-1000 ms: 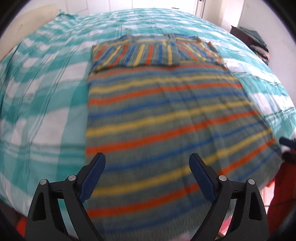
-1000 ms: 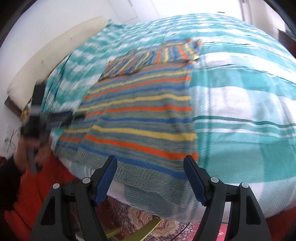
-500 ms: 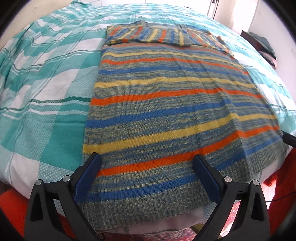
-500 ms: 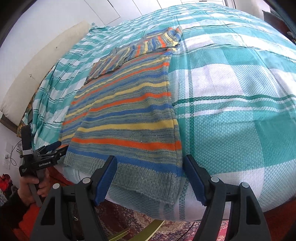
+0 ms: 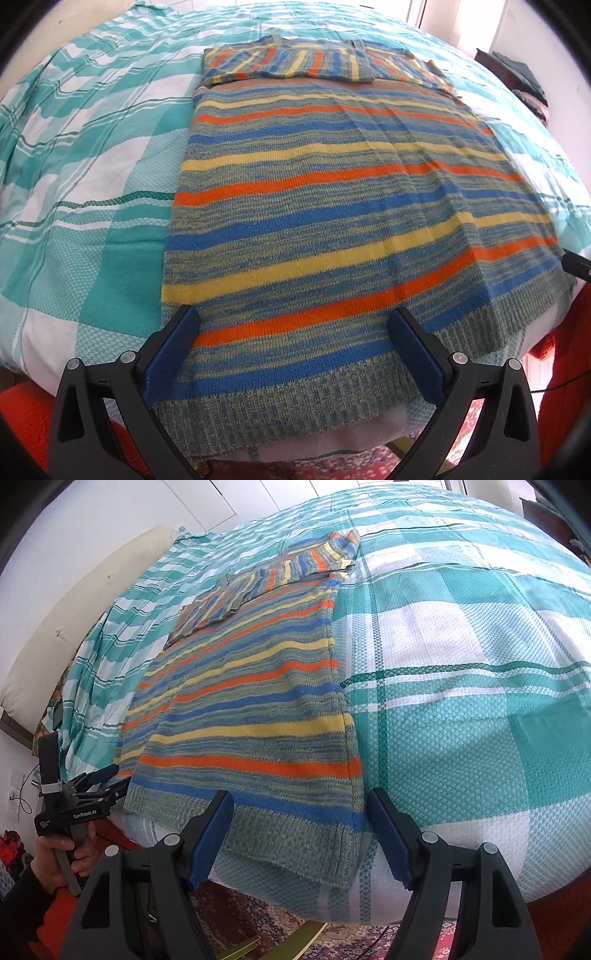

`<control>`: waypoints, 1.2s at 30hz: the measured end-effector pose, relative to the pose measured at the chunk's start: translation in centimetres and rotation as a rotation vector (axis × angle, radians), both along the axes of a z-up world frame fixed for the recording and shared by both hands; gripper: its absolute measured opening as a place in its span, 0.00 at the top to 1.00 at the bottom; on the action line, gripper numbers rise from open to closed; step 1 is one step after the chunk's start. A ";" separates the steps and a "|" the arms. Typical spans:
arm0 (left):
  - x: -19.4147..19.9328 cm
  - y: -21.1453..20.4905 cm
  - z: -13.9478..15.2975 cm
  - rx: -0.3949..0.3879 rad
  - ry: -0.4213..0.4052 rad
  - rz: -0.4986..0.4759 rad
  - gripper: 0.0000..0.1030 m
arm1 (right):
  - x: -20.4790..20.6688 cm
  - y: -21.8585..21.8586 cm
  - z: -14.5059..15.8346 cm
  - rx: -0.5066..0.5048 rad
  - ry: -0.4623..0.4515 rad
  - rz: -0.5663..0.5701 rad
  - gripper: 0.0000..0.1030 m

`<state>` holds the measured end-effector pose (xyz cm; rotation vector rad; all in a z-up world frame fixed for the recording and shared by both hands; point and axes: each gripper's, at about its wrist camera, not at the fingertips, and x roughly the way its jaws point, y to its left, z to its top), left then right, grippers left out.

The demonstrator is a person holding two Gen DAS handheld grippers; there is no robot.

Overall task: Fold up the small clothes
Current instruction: 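Move the left tool to the sweater hem and grasp its edge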

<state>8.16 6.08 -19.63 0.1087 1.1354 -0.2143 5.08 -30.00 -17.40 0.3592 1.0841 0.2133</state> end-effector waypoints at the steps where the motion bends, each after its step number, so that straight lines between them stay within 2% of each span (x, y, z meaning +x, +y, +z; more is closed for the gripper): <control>1: 0.0 -0.1 0.0 0.003 0.001 0.000 0.01 | 0.0 0.0 0.0 -0.001 0.000 0.002 0.27; 13: -0.5 -0.2 0.2 0.023 0.028 -0.008 0.01 | -0.1 -0.4 0.0 0.020 -0.002 0.025 0.26; 18: -2.1 0.7 0.8 0.004 0.056 -0.012 0.01 | -0.7 -1.0 0.4 0.041 0.000 0.015 0.26; 21: -3.4 1.6 1.8 0.016 0.044 0.003 0.02 | -1.5 -1.4 1.3 0.031 -0.005 -0.005 0.26; 23: -4.1 2.8 3.0 -0.025 0.006 0.029 0.02 | -2.3 -2.0 2.4 0.032 -0.043 -0.029 0.26; 26: -4.6 6.2 4.5 -0.157 -0.036 0.128 0.02 | -3.2 -3.1 3.8 0.070 -0.103 -0.065 0.26; 28: -4.2 8.2 4.3 -0.236 -0.015 0.198 0.02 | -3.3 -3.6 4.0 0.099 -0.108 -0.079 0.26; 30: -3.6 9.7 3.2 -0.315 0.050 0.256 0.03 | -3.0 -3.8 3.5 0.120 -0.078 -0.087 0.26; 32: -3.2 9.8 2.4 -0.335 0.091 0.253 0.04 | -2.6 -3.7 3.1 0.137 -0.052 -0.079 0.26; 36: -2.6 8.1 1.2 -0.242 0.126 0.216 0.05 | -1.9 -2.3 2.5 0.137 -0.025 -0.011 0.26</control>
